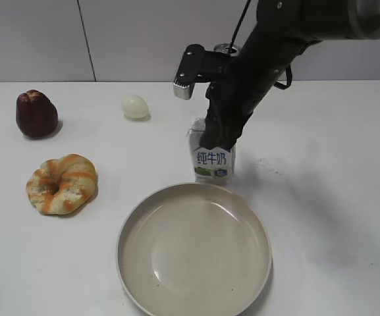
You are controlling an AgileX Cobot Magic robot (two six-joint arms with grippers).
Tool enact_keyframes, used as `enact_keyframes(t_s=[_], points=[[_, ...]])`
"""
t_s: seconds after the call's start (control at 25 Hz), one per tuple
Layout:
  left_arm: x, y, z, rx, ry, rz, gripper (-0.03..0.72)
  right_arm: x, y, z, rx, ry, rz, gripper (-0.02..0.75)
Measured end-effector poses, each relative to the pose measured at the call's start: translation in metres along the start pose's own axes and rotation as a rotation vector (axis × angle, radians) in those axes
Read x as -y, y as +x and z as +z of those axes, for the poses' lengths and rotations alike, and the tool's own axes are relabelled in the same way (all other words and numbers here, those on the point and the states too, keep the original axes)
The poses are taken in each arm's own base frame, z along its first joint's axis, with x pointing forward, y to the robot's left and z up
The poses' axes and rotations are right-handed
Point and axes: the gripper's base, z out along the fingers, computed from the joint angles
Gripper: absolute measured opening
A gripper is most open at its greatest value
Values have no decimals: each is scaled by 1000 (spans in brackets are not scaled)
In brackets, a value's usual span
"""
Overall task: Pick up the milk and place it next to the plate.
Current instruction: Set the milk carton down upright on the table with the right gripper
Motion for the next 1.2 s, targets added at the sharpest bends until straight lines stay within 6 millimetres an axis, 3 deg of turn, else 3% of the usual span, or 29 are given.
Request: enact_keyframes(t_s=[0.2, 0.6, 0.92, 1.04, 1.2], points=[[0, 0, 0, 0, 0, 0, 209, -2, -11, -1, 124, -23, -24, 244], [0, 0, 0, 0, 0, 0, 209, -1, -2, 10, 44, -28, -99, 251], [0, 0, 0, 0, 0, 0, 209, -2, -7, 4, 47, -66, -74, 615], [0, 0, 0, 0, 0, 0, 209, 5, -20, -12, 82, -36, -40, 638], [0, 0, 0, 0, 0, 0, 209, 25, -40, -52, 108, 96, 65, 638]])
